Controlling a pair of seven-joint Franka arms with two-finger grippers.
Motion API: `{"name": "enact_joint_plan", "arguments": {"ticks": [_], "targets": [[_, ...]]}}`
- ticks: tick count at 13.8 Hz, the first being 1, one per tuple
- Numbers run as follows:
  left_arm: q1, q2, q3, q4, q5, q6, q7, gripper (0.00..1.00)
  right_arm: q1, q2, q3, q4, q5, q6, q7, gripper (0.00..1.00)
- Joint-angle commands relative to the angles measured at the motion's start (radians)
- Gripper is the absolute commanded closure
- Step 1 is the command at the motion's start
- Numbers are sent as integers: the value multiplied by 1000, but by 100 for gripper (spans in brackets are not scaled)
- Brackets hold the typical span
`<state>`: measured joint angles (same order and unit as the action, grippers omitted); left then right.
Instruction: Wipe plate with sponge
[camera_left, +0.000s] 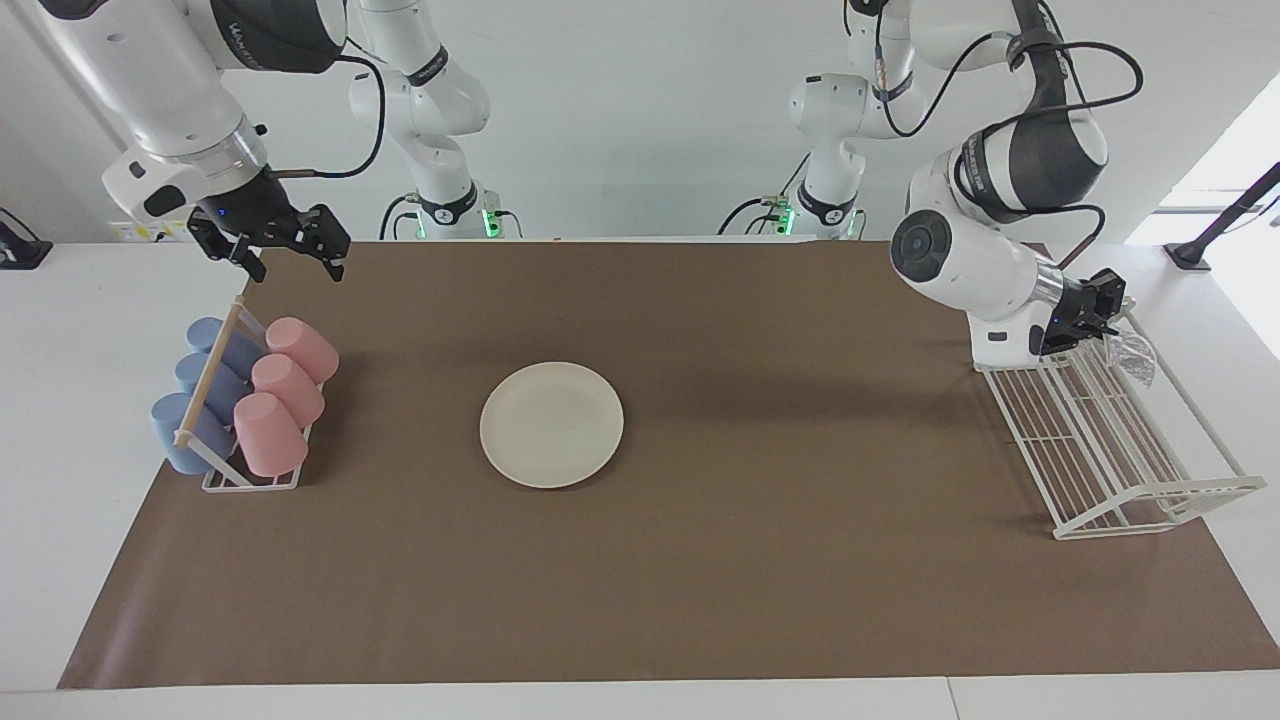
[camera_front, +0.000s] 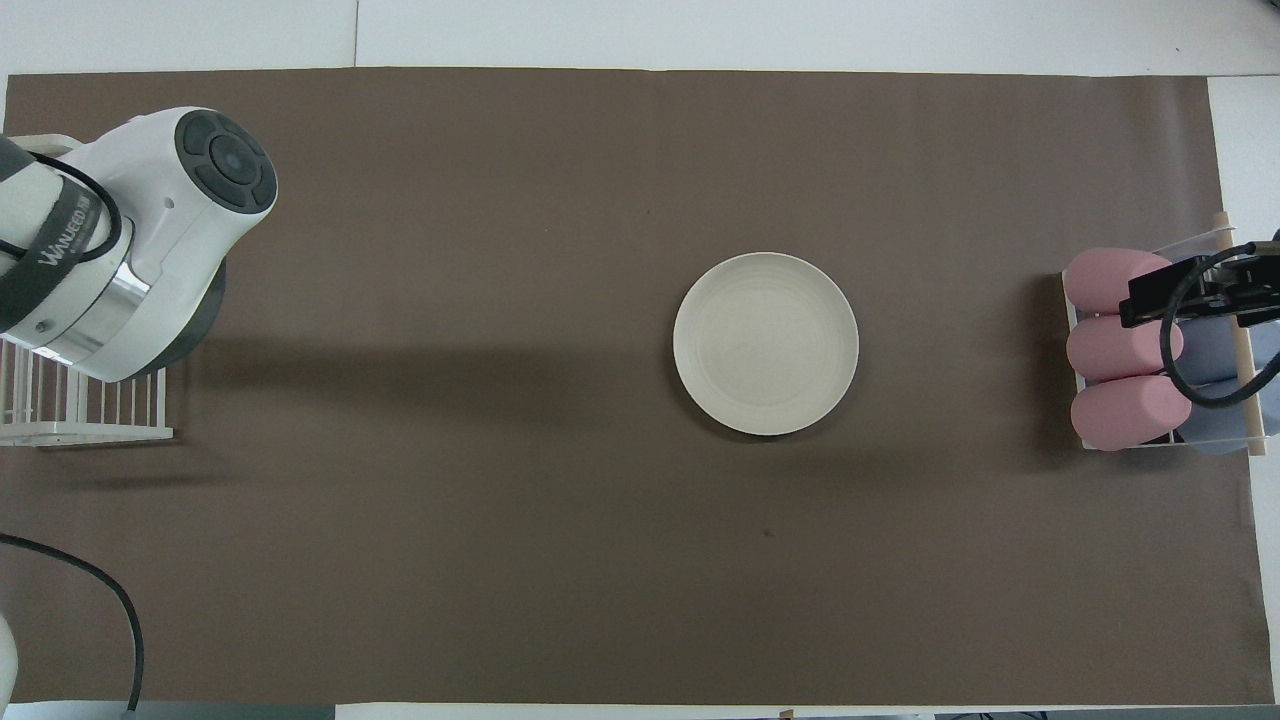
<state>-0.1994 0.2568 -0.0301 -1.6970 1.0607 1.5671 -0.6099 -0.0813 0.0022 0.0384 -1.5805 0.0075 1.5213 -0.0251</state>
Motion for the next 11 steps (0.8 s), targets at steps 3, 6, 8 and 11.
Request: {"name": "enact_joint_plan", "arguments": {"ticks": [3,6,8,11], "targets": [[3,130,4,86,-45,-41,-166,100,-1,-22,1,-22,14,8,-3,0],[5,121,4,47,-48,-29,-243,100,-1,-22,1,-22,14,8,-1,0],[5,110,4,22,-48,-15,-267,100,-1,-22,1,-22,14,8,-1,0],[6,111,4,22,-51,-7,-269,100,-1,-22,1,-22,14,8,-1,0]]}}
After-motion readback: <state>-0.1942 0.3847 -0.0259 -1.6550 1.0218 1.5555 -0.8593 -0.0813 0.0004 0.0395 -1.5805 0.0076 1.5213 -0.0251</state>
